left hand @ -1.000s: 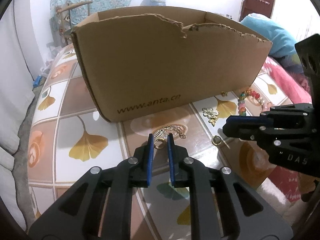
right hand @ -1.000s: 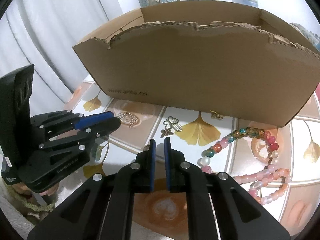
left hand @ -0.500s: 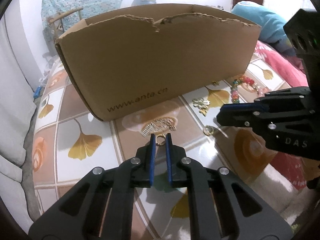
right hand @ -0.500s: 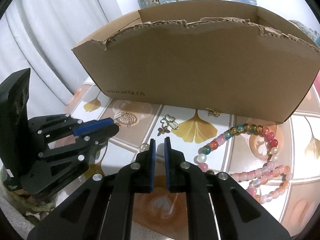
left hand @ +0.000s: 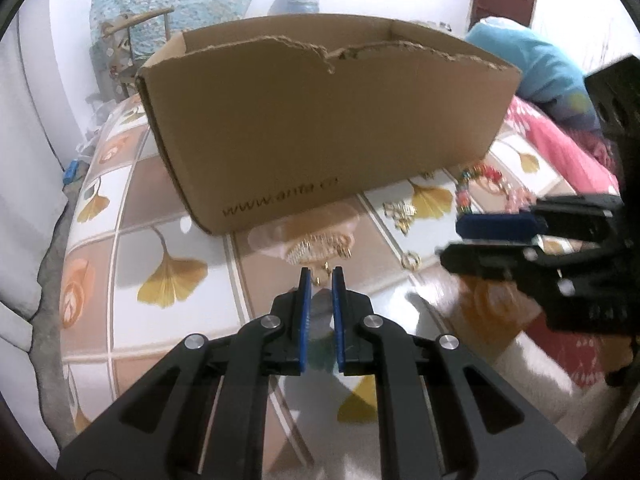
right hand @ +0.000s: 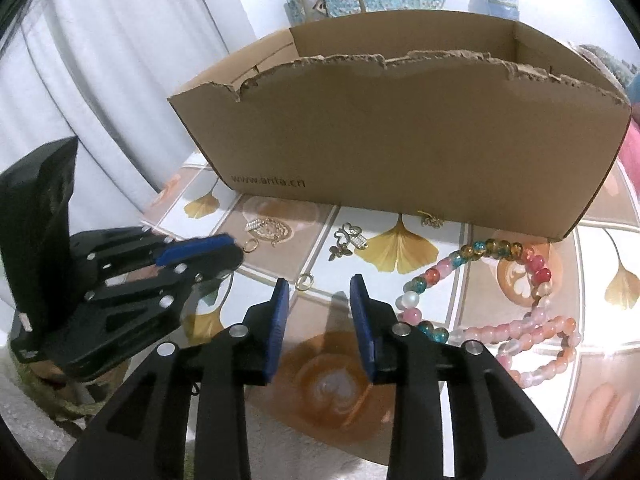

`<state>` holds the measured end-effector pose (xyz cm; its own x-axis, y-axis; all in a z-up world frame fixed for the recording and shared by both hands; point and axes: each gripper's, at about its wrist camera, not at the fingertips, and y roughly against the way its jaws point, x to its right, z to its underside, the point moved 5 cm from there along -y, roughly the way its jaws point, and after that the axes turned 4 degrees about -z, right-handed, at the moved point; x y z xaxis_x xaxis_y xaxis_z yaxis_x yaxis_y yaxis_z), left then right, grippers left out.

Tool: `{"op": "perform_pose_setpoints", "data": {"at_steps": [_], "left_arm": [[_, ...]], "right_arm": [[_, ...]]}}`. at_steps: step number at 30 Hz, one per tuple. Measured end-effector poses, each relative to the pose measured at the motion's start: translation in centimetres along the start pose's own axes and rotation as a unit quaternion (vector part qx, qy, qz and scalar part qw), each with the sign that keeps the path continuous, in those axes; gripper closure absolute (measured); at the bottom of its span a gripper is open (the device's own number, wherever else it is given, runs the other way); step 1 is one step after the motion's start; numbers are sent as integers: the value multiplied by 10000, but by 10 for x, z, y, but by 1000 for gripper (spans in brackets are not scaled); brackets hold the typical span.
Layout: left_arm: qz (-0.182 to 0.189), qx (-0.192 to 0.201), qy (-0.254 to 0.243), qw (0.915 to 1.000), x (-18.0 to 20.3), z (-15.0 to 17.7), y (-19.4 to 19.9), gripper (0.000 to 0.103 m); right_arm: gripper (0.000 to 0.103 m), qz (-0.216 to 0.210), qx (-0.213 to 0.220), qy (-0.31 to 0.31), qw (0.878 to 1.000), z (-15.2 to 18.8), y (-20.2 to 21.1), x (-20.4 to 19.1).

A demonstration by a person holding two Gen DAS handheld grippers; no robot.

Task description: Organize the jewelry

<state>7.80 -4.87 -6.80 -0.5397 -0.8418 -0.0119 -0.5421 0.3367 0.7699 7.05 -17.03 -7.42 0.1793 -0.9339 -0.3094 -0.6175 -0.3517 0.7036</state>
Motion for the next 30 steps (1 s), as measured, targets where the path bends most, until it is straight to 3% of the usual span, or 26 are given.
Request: {"op": "perform_pose_setpoints", "data": {"at_steps": [10,16,26,28,30], "left_arm": [[65,-67,-127,9999,0,-2,-7,93],[189,-134,-285,9993,8,-3,-7,78],[43,-229,-358,9991,7,-4,-8,78],[-34,-246,-367,9990,7,-5,-9,82],[-74,-253,-372,9990,6,-5,-9,92]], "right_arm": [[72,-9,-38,-42,10000,0,-7,2],[72,-12,-43,-35,10000,-1,-11,1],[72,32,-17,-25,10000,-2,-10,1],[72,37,-18,-8,10000,-2,-10,1],[72,43,-19,10,10000,-2,-10,0]]}}
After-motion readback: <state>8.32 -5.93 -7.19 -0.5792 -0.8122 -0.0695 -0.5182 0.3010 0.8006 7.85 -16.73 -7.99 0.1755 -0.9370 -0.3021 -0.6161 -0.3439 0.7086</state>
